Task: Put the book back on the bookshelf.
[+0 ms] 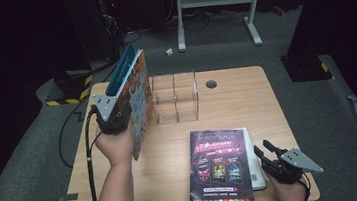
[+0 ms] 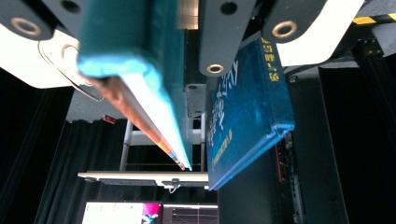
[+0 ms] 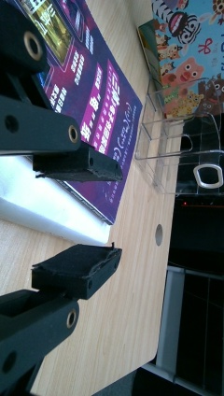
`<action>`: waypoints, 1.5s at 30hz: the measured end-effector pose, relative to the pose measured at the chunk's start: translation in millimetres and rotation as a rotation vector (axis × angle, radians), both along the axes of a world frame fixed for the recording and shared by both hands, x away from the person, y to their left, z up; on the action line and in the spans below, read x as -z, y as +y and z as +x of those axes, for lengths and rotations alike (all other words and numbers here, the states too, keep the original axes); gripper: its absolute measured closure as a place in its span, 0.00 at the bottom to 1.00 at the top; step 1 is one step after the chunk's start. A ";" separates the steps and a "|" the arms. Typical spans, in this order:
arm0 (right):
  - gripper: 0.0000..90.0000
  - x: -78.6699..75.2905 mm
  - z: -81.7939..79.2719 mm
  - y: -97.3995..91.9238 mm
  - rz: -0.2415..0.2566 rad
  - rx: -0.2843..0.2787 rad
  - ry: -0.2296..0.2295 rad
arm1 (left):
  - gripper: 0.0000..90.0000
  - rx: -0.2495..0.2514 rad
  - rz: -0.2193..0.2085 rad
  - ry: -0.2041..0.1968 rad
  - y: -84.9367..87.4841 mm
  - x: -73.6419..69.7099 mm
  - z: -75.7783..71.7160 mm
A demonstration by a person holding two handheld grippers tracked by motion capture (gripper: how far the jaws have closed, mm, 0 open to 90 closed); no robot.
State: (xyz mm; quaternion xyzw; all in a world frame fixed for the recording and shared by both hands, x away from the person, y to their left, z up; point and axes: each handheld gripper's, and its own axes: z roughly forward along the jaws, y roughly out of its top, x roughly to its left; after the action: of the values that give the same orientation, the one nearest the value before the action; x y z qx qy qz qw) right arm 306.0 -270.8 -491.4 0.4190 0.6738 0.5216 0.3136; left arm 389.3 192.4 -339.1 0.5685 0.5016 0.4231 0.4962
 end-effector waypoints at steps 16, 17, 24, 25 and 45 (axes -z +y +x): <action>0.62 0.5 -0.7 3.7 -0.011 -0.009 -0.001 | 0.91 0.022 -0.038 -0.044 8.6 7.3 4.8; 0.63 0.6 -0.7 4.1 -0.010 -0.009 -0.002 | 0.91 0.024 -0.039 -0.043 9.0 7.8 5.1; 0.63 0.8 -0.7 5.1 -0.013 -0.011 0.000 | 0.90 0.027 -0.049 -0.052 8.3 12.7 7.7; 0.63 0.8 -0.8 5.0 -0.012 -0.010 0.000 | 0.91 0.025 -0.049 -0.055 7.7 13.3 8.0; 0.63 2.3 -0.6 5.9 -0.016 -0.014 0.004 | 0.90 0.005 -0.039 -0.091 5.1 26.4 10.0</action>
State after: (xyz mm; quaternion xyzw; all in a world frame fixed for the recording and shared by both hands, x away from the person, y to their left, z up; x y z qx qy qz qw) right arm 305.3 -264.9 -493.7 0.4127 0.6817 0.5175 0.3118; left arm 399.3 197.5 -365.5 0.5402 0.4851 0.4376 0.5305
